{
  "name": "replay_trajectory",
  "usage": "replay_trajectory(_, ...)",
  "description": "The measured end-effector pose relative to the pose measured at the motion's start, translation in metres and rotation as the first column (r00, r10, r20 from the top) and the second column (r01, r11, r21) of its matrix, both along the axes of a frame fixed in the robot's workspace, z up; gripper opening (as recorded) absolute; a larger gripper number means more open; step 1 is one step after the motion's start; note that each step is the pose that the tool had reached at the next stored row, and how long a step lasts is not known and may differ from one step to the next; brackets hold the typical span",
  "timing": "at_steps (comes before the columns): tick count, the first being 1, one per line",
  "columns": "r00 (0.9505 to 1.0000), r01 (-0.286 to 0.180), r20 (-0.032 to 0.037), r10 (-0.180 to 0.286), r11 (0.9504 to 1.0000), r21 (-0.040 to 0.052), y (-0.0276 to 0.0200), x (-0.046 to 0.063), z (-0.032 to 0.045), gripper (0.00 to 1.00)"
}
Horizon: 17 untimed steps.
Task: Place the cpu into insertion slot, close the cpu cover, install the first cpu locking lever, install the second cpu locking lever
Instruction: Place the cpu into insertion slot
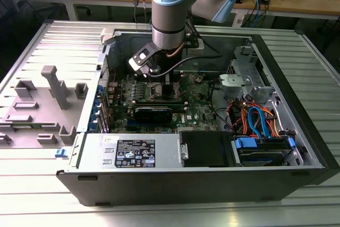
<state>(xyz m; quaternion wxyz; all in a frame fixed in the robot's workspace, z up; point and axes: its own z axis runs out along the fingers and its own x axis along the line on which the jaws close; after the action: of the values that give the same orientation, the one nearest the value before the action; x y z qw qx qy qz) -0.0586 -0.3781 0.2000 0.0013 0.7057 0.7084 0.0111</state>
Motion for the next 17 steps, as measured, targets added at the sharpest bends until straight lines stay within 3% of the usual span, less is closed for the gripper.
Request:
replay_trajectory(12, 1.0000, 0.000, 0.0001, 0.000, 1.0000, 0.0000, 0.0000, 0.0001, -0.0001, 0.54)
replay_trajectory(17, 1.0000, 0.000, 0.0001, 0.000, 1.0000, -0.0003, 0.0000, 0.0001, -0.0001, 0.62)
